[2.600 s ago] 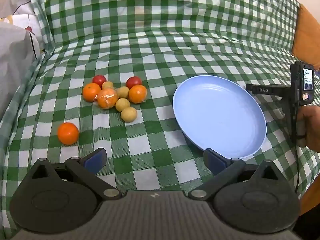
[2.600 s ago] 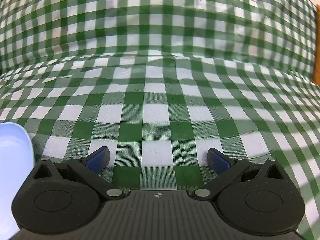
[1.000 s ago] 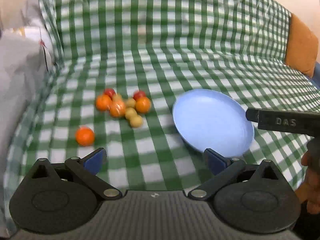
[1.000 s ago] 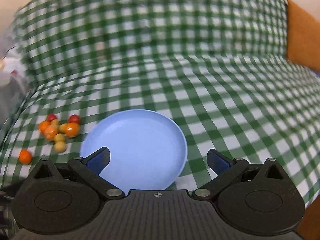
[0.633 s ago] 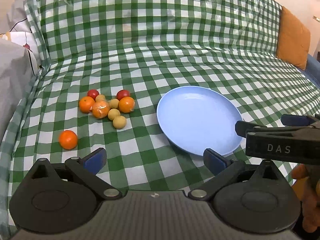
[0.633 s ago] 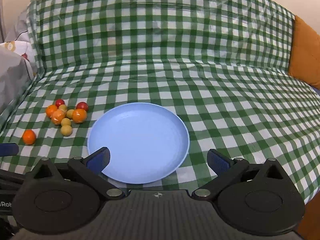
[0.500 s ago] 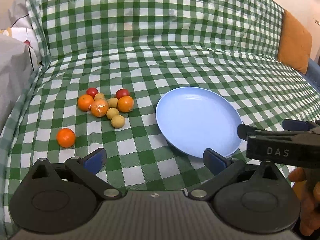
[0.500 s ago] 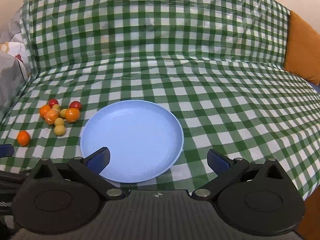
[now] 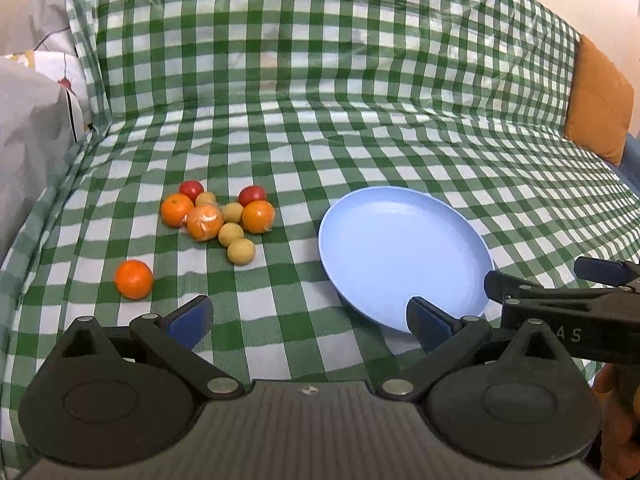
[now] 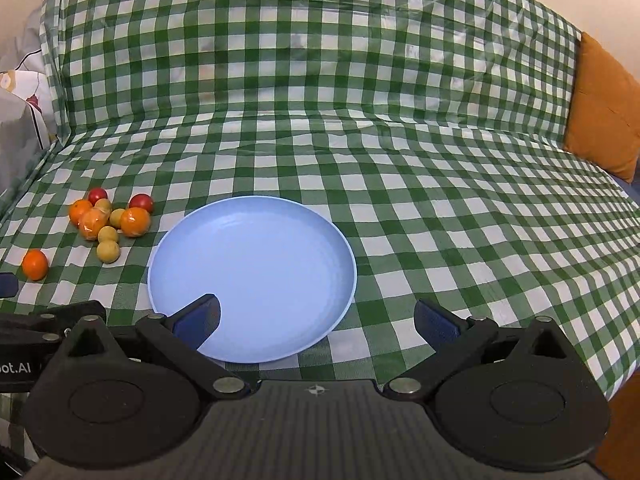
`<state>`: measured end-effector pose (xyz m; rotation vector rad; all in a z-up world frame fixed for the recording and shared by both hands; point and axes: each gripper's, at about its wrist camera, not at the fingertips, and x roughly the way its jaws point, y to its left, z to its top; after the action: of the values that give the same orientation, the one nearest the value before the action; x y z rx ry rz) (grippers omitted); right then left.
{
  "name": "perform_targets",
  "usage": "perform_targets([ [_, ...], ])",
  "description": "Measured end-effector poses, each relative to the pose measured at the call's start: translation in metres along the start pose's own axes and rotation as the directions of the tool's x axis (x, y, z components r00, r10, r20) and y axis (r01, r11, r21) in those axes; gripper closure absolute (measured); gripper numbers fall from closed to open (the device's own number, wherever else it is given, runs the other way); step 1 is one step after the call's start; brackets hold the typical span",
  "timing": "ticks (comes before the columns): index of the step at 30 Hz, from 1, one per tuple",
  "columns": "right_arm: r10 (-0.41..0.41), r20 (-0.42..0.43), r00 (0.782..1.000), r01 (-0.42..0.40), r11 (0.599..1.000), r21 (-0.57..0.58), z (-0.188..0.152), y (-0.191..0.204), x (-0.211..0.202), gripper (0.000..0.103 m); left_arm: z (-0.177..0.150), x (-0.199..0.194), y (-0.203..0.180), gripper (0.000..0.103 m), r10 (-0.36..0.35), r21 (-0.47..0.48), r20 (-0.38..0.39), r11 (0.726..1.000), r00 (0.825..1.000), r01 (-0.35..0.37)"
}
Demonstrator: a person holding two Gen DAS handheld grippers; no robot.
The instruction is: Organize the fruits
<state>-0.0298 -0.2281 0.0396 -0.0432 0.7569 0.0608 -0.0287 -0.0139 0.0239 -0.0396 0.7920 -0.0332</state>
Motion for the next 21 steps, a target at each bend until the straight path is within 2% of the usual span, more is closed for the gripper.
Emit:
perform_targets([
  [11, 0.001, -0.001, 1.0, -0.001, 1.0, 0.004, -0.001, -0.001, 0.0, 0.001, -0.003, -0.006, -0.008, 0.0, -0.037, 0.02, 0.075, 0.999, 0.996, 0.036],
  [15, -0.008, 0.01, 1.0, 0.008, 1.0, 0.001, -0.001, 0.0, 0.001, 0.003, -0.004, -0.011, -0.01, 0.0, -0.027, 0.032, 0.14, 0.999, 0.99, 0.023],
  [21, -0.012, 0.04, 0.999, 0.012, 1.0, 0.013, 0.0, 0.0, -0.001, 0.005, -0.002, -0.008, -0.01, 0.001, -0.068, 0.023, 0.101, 0.998, 0.993, 0.066],
])
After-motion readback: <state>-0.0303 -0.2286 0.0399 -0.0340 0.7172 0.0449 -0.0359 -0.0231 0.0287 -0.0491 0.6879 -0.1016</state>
